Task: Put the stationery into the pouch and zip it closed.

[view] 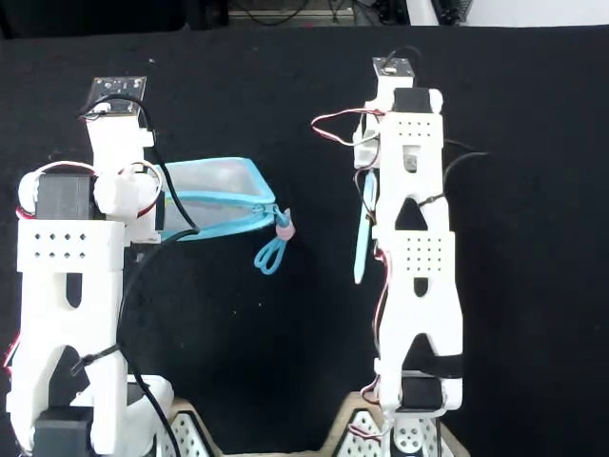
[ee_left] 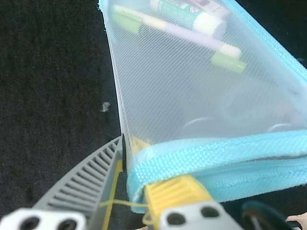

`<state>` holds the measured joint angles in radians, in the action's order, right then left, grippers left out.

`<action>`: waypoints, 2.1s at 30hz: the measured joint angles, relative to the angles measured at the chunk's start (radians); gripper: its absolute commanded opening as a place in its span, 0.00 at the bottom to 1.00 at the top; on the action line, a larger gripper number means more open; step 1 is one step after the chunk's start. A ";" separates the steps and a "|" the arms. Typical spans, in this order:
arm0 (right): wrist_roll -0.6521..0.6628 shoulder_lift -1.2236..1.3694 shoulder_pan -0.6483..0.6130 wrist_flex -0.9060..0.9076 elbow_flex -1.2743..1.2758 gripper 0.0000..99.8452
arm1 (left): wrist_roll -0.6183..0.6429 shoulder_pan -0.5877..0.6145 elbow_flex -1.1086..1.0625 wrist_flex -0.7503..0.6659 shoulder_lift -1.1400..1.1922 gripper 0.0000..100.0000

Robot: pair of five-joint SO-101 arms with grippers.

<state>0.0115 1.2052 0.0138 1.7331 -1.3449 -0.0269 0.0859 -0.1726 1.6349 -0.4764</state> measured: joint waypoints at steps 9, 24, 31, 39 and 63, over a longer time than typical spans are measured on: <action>0.000 -0.037 0.000 0.000 0.048 0.01 | 0.000 0.000 0.000 0.000 0.000 0.03; 0.000 -0.112 0.000 0.000 0.133 0.01 | 0.000 0.000 0.000 0.000 0.000 0.03; 0.000 -0.112 0.000 0.000 0.133 0.01 | 0.000 0.000 0.000 0.000 0.000 0.03; 0.000 -0.112 0.000 0.000 0.133 0.01 | 0.000 0.000 0.000 0.000 0.000 0.03; 0.000 -0.112 0.000 0.000 0.133 0.01 | 0.000 0.000 0.000 0.000 0.000 0.03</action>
<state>0.0115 1.0932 0.0138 1.7331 -1.2114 -0.0269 0.0859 -0.1726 1.6349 -0.4764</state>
